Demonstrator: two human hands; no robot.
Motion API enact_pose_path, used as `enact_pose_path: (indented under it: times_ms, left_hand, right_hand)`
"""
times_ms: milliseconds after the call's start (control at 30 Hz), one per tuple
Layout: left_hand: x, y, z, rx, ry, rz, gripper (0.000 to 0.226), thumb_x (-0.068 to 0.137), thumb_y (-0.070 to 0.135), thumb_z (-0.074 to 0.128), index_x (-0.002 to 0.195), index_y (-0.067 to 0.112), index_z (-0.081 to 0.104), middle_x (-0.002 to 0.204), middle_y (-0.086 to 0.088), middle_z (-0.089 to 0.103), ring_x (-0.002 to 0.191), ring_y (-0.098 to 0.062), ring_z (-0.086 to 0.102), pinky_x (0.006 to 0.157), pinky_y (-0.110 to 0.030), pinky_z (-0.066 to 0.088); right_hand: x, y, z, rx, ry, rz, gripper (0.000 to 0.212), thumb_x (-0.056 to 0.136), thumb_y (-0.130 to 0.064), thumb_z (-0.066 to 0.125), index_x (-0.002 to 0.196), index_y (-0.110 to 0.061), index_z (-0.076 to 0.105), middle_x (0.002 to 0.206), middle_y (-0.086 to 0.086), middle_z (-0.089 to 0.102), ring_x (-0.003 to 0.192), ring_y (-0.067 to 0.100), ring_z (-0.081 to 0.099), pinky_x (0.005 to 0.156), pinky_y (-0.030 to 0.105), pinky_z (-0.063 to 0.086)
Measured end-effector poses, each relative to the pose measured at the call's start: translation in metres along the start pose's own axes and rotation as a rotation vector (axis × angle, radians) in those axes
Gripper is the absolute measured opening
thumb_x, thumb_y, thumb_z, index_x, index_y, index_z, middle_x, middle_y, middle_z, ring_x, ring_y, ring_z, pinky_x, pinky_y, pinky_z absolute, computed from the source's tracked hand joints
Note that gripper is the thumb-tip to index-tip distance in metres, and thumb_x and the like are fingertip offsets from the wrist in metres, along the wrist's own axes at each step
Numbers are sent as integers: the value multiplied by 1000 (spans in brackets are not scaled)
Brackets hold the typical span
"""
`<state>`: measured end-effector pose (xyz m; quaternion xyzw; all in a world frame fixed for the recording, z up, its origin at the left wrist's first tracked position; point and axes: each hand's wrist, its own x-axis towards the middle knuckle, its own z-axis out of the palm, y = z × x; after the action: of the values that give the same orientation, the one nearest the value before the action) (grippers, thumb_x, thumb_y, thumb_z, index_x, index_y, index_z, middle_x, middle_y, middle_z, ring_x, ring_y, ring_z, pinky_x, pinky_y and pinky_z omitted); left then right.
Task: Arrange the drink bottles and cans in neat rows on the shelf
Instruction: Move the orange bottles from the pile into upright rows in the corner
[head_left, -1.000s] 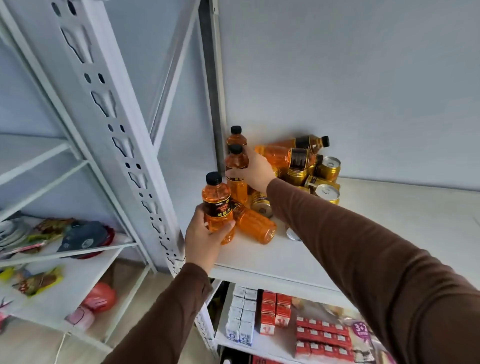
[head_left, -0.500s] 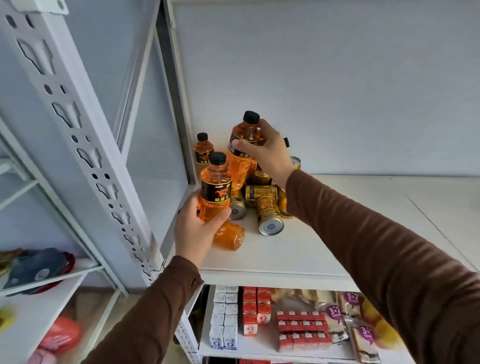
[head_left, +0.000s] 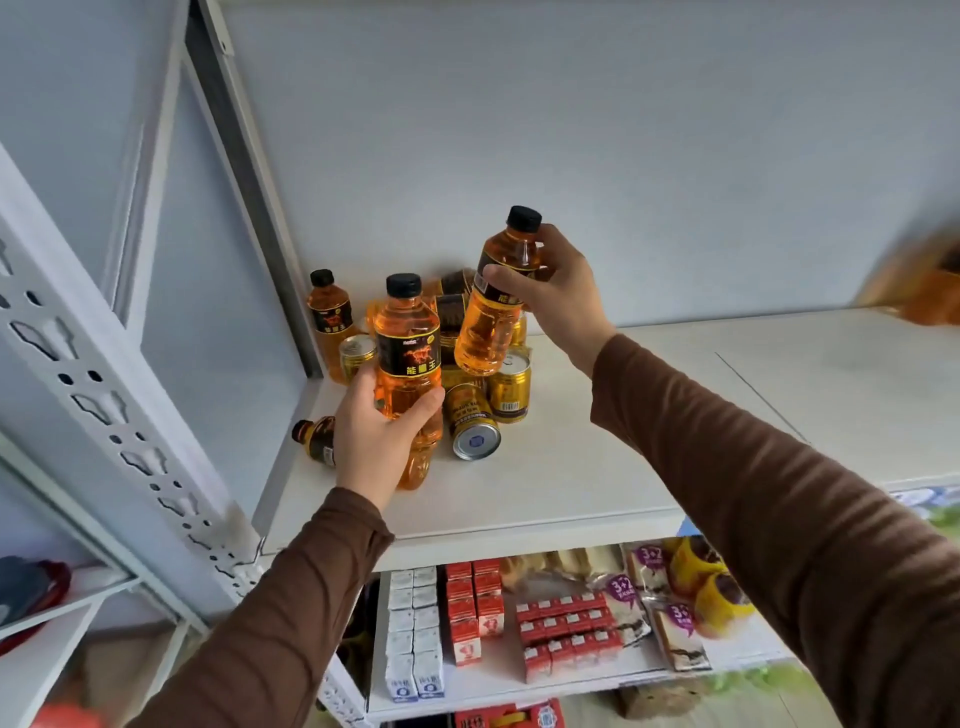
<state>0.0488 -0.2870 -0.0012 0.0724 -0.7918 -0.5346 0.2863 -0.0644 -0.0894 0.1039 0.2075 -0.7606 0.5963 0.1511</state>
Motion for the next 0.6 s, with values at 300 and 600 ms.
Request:
enact_pose_path:
  times_ms: [300, 600]
  left_hand:
    - [-3, 36, 62, -121, -189, 109, 64, 72, 64, 77, 126, 37, 57, 117, 16, 69, 109, -6, 64, 96, -43, 53]
    - [-20, 93, 198, -190, -439, 169, 52, 74, 54, 80, 119, 41, 58, 108, 25, 67, 101, 7, 60, 82, -22, 45]
  right_hand:
    - [-18, 11, -76, -27, 136, 33, 60, 71, -54, 77, 123, -32, 54, 109, -7, 70, 97, 13, 70, 85, 43, 59]
    - [-51, 40, -224, -93, 320, 74, 51, 74, -42, 80, 118, -28, 59, 102, -4, 73, 91, 12, 72, 83, 44, 60]
